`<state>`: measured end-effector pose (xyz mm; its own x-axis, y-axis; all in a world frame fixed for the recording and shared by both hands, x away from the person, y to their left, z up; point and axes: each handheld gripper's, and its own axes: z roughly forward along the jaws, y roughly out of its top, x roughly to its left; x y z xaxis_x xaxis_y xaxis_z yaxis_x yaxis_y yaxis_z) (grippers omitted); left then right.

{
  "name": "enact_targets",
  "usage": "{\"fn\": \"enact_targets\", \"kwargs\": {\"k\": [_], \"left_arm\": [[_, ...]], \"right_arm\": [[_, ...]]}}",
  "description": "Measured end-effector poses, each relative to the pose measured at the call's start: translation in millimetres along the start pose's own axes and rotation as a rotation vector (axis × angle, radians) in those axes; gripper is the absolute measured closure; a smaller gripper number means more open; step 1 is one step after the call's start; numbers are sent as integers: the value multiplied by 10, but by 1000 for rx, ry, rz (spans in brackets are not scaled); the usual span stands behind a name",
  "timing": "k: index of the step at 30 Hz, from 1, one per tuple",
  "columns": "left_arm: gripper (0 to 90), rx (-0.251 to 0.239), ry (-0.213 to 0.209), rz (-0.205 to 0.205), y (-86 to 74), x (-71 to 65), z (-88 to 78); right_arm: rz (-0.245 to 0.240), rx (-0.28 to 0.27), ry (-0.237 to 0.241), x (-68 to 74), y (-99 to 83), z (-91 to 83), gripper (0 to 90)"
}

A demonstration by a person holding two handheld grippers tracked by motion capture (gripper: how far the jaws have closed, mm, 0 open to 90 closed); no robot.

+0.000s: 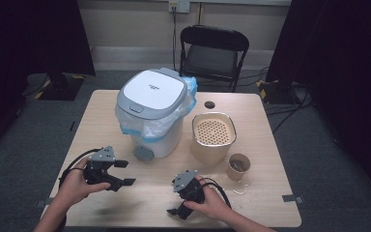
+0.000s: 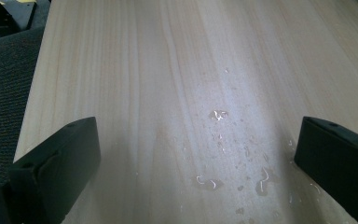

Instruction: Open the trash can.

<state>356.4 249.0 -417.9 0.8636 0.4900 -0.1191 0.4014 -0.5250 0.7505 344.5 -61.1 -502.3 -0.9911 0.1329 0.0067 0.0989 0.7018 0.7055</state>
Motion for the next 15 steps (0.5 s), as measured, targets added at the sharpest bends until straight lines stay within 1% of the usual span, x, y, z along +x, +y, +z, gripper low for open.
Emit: {"fn": "enact_targets", "kwargs": {"k": [1, 3, 4, 5, 6, 7, 8, 9, 10, 12, 13, 14, 15], "left_arm": [[253, 0, 0, 0, 0, 0, 0], [270, -2, 0, 4, 98, -3, -94], [283, -3, 0, -3, 130, 0, -126], [310, 8, 6, -18, 165, 6, -160], [324, 12, 4, -22, 199, 11, -187], [329, 12, 4, -22, 199, 11, -187], [340, 14, -1, -41, 261, 26, -242], [347, 14, -1, -41, 261, 26, -242], [357, 20, -3, -45, 316, 42, -288], [381, 20, 10, -42, 371, 58, -331], [387, 20, 10, -42, 371, 58, -331], [403, 13, 7, -53, 420, 76, -364], [412, 12, 13, -56, 446, 85, -382]], "right_arm": [[0, 0, 0, 0, 0, 0, 0], [0, 0, 0, 0, 0, 0, 0], [0, 0, -1, 0, 0, 0, 0], [0, 0, 0, 0, 0, 0, 0], [0, 0, -1, 1, 0, 0, 0], [-1, 0, -1, 1, 0, 1, 0], [0, 0, -1, 1, 0, 1, 0], [0, 0, -1, 1, 0, 1, 0], [-1, 0, -1, 2, 0, 2, 0], [-1, 0, -1, 1, 0, 1, 0], [-1, 0, -1, 1, 0, 1, 0], [-1, -1, -1, 1, 0, 1, 0], [-6, -3, -2, -2, 0, 3, 0]]}}
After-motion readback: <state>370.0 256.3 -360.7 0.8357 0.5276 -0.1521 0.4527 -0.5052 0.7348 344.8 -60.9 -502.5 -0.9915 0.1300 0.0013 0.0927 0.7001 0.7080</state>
